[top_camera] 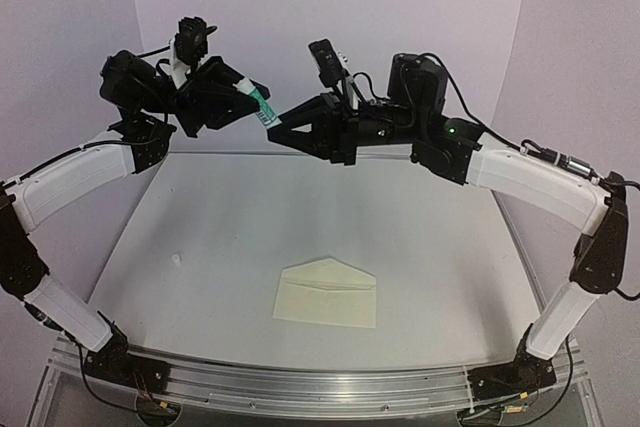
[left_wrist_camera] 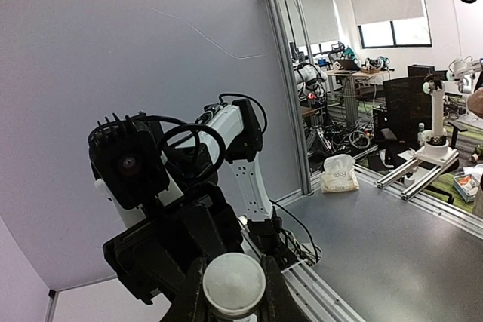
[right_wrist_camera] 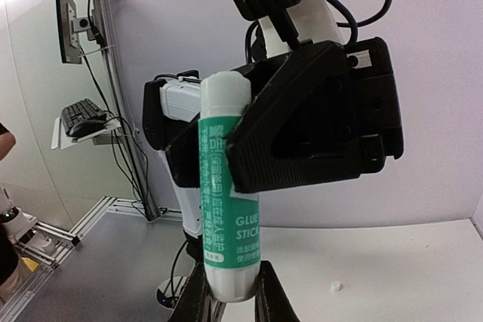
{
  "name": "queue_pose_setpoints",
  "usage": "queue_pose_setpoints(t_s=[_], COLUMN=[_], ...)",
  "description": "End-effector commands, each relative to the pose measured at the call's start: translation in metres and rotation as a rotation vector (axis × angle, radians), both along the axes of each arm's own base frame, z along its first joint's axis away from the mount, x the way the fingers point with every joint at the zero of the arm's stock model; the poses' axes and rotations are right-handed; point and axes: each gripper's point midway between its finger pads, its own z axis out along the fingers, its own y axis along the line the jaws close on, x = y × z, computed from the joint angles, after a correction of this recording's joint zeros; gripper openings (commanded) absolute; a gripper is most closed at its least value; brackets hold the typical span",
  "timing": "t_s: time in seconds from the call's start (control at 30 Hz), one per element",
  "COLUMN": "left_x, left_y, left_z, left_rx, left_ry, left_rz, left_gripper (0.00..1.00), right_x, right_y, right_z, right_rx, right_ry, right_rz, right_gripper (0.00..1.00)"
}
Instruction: Place the letter into the envelope and seal it
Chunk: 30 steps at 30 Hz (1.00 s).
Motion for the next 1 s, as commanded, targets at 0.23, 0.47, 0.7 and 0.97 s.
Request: queue_pose_setpoints(t_s=[0.23,0.47,0.7,0.97], left_x=[-0.034,-0.036,-0.037,-0.036], left_y=[0.022,0.022,0.023,0.022], left_z=[-0.011,-0.010,-0.011,-0.012], left_rx=[0.076,0.072,0.074,0.069], left_ry=[-0.149,-0.155,-0.147,-0.142], left_rz=[-0.122,-0.124,-0.122,-0.119], left_gripper=[0.00,0.00,0.00,0.00], right_x=[0.001,0.011,0.022,0.026], right_y=[-0.011,-0.002,-0.002,-0.001], right_z=[0.039,0.044,0.047,0.052], right_rx=[0.056,0.063,0.075,0.079], right_ry=[0.034,0.107,0.130,0.171], right_rz=[0.167,0.303,0.341,0.404], right_gripper=[0.00,0.00,0.00,0.00])
